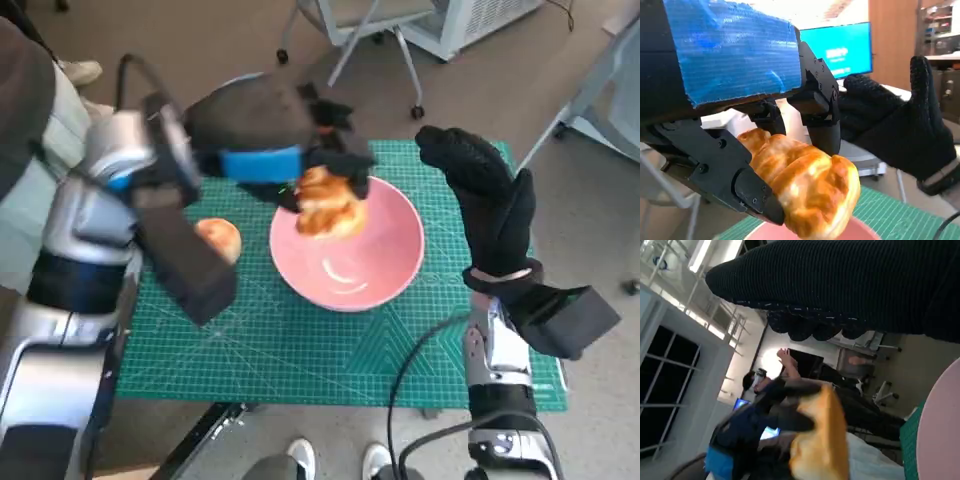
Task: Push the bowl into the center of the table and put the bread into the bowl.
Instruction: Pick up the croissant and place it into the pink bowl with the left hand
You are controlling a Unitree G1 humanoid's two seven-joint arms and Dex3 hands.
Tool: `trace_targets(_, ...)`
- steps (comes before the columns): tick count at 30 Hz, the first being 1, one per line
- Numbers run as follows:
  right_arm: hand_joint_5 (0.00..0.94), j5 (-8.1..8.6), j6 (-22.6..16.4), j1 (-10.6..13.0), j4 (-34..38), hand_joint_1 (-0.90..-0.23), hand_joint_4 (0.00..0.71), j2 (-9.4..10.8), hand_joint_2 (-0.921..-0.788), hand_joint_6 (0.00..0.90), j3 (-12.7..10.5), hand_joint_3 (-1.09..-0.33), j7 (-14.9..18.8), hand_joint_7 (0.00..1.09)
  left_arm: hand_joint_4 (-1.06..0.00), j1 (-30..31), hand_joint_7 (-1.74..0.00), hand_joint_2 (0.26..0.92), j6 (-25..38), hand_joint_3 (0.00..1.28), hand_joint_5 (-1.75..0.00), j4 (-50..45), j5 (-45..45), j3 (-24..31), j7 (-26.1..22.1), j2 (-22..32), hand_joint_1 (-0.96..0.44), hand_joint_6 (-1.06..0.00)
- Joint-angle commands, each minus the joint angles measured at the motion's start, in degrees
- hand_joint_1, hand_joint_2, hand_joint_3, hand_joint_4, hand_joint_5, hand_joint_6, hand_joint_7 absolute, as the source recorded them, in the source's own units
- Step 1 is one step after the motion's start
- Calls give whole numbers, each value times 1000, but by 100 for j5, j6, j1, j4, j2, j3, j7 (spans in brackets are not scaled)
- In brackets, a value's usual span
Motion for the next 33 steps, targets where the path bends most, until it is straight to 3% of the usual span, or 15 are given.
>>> trace_targets(1, 2, -32, 46, 229, -92, -697, 164, -56, -921, 42, -41, -805, -23, 564, -762, -424, -1122, 904, -196, 8, -981, 619, 234, -159, 241, -259, 2, -763)
trace_targets(15, 5, -131, 125, 397, -343, -723, 173, -116, -921, 39, -90, -796, -232, 552, -729, -883, -1140, 917, -455, 10, -1024, 2280, 1325, -871, 1235, -830, 0, -739)
trace_targets(17, 5, -137, 121, 401, -339, -724, 174, -117, -921, 38, -93, -796, -259, 550, -703, -897, -1175, 919, -377, 35, -1056, 2466, 1396, -938, 1267, -886, 0, -699)
trace_targets(19, 5, -142, 120, 407, -339, -722, 174, -117, -921, 38, -94, -795, -285, 549, -604, -896, -1262, 920, -269, 108, -1145, 2619, 1467, -1001, 1288, -927, 0, -626)
trace_targets(20, 5, -145, 120, 409, -340, -721, 175, -116, -921, 38, -93, -795, -296, 548, -537, -895, -1333, 920, -221, 167, -900, 2675, 1500, -1026, 1299, -941, -124, -563)
trace_targets(21, 5, -144, 127, 413, -347, -720, 175, -116, -921, 38, -92, -795, -308, 547, -535, -888, -1361, 920, -127, 189, -770, 2742, 1544, -1056, 1305, -955, -168, -539)
trace_targets(22, 5, -144, 132, 415, -353, -719, 175, -115, -921, 39, -90, -795, -318, 546, -479, -885, -1064, 880, -63, 177, -525, 2792, 1573, -1078, 1313, -965, -106, -448)
trace_targets(24, 5, -141, 140, 423, -366, -718, 175, -113, -921, 39, -85, -795, -331, 545, -389, -878, -559, 852, 111, 100, -220, 2900, 1619, -1118, 1301, -989, -49, -400)
trace_targets(26, 4, -140, 148, 431, -386, -716, 175, -115, -921, 40, -79, -796, -343, 543, -292, -872, -328, 834, 269, 56, -112, 2976, 1629, -1132, 1242, -998, -40, -351)
trace_targets(29, 4, -151, 151, 445, -422, -714, 175, -116, -921, 41, -71, -796, -367, 542, -185, -871, -145, 810, 445, 20, -37, 3015, 1570, -1101, 1104, -953, -52, -287)
trace_targets(33, 4, -174, 140, 450, -426, -713, 176, -117, -921, 43, -68, -795, -391, 540, -123, -840, -66, 783, 538, 5, -8, 3012, 1225, -885, 717, -897, -95, -261)
